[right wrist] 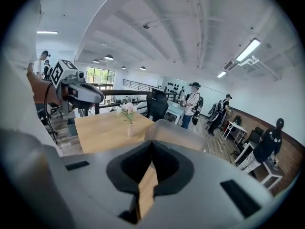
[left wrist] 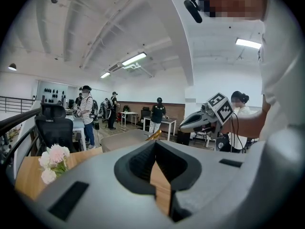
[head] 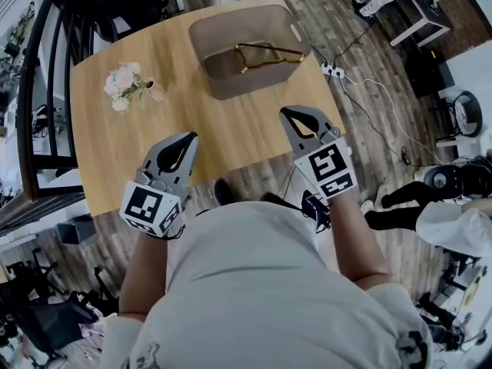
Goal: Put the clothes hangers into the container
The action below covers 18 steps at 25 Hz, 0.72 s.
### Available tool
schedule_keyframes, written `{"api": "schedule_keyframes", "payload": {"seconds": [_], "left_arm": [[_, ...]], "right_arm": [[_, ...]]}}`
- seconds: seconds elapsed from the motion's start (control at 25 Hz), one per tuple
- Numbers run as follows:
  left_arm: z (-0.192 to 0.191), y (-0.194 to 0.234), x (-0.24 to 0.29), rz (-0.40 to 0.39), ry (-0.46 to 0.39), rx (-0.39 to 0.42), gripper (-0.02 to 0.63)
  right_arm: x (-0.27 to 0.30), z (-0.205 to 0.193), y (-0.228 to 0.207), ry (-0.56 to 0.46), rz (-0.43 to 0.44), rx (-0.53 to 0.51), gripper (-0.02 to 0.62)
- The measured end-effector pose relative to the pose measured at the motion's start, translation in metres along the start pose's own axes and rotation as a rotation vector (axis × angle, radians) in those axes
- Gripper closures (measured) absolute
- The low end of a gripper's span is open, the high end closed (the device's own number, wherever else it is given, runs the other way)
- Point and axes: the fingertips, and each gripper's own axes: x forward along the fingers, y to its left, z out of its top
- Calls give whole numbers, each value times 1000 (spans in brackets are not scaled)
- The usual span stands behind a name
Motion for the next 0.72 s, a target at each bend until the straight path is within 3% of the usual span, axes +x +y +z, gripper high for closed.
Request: {"api": "schedule_keyframes", "payload": {"seconds": [0.28, 0.72], "left_arm": [[3, -59, 23, 38, 9, -3, 600], [8, -151, 30, 103, -5, -11, 600]], "right_arm": [[-46, -23, -15, -39, 43, -22, 591], [-122, -66, -19, -126, 130, 27, 591]]}}
